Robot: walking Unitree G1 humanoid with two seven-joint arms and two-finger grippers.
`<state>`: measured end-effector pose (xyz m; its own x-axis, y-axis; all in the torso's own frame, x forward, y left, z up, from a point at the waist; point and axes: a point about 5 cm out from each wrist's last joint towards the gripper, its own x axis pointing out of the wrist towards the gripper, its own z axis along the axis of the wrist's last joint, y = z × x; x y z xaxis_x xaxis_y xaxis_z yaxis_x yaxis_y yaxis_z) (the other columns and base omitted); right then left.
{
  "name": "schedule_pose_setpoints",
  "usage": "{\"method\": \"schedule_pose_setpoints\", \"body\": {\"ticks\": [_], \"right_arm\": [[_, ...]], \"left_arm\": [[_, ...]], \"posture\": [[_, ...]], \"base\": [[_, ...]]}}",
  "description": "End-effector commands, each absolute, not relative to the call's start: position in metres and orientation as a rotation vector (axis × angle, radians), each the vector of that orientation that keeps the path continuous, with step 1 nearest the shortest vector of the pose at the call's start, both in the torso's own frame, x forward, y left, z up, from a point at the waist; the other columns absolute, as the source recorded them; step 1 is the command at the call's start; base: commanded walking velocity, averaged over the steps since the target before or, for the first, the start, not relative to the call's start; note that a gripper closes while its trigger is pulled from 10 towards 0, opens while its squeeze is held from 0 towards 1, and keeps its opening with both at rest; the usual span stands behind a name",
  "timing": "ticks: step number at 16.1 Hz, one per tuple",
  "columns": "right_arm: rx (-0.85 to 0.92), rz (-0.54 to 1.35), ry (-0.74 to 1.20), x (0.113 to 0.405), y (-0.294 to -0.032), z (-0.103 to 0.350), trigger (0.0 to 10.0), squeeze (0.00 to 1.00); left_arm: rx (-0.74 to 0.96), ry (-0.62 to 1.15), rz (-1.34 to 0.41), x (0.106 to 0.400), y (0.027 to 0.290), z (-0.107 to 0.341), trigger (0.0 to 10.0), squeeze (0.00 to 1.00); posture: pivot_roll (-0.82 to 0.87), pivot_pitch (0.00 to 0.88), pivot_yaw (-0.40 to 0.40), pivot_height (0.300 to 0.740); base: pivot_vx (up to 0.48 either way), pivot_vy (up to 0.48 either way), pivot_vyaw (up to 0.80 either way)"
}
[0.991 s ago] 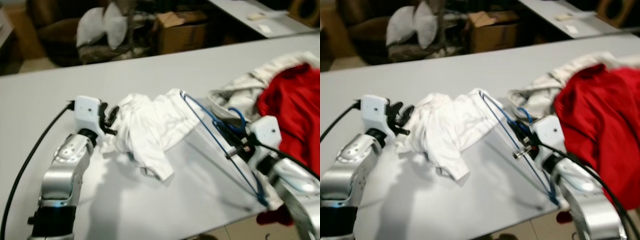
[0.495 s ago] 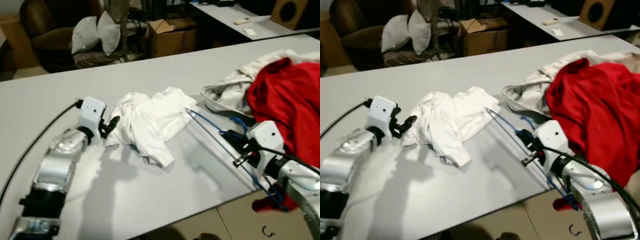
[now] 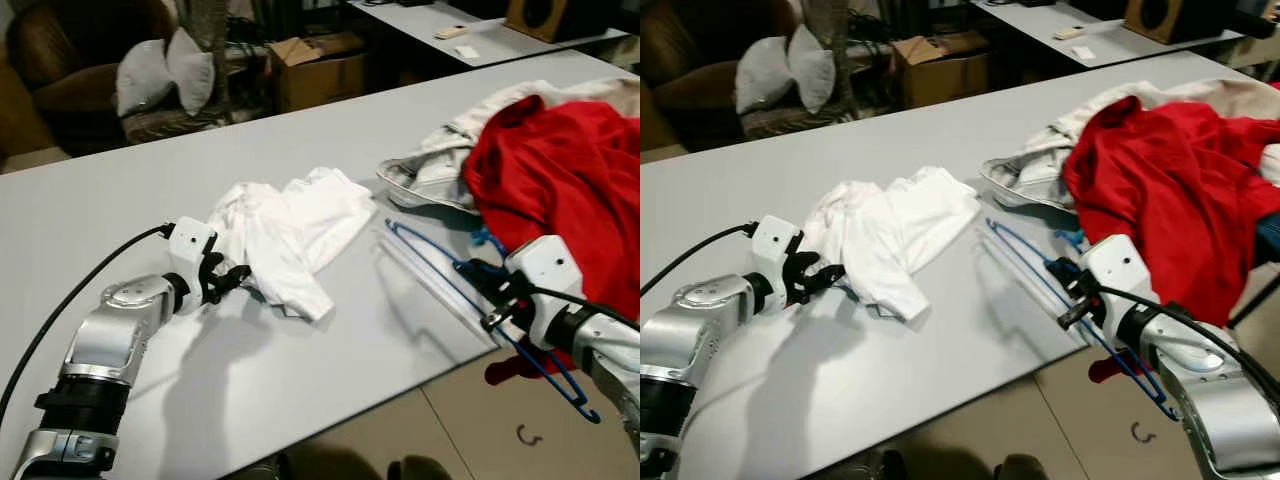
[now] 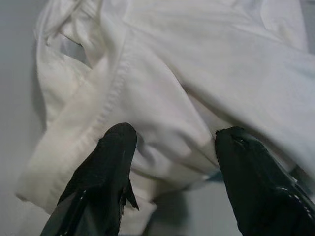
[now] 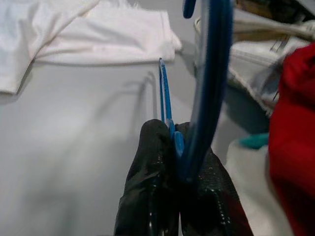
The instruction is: Hang hanger
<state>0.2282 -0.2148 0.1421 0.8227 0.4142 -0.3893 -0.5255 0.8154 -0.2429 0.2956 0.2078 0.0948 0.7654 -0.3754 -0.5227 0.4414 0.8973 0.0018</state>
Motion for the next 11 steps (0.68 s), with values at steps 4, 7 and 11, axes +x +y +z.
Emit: {"method": "schedule_pose_setpoints", "body": {"ticks": [4,7,11], "right_arm": [[-0.346,0.540,0.324,0.247,-0.208,0.138,10.0,0.00],[-0.352,0.543,0.320,0.255,-0.206,0.135,10.0,0.00],[-0.336,0.539,0.333,0.261,-0.206,0.125,10.0,0.00]], "left_arm": [[0.006,0.523,-0.487,0.298,0.190,0.096,0.0,0.00],[-0.076,0.513,-0.514,0.298,0.178,0.093,0.0,0.00],[-0.139,0.510,-0.540,0.303,0.158,0.087,0.0,0.00]], "posture": [[-0.12,0.000,0.054,0.740],[-0.11,0.000,0.049,0.740],[-0.10,0.000,0.053,0.740]], "base": [[0.000,0.000,0.00],[0.000,0.000,0.00],[0.000,0.000,0.00]]}}
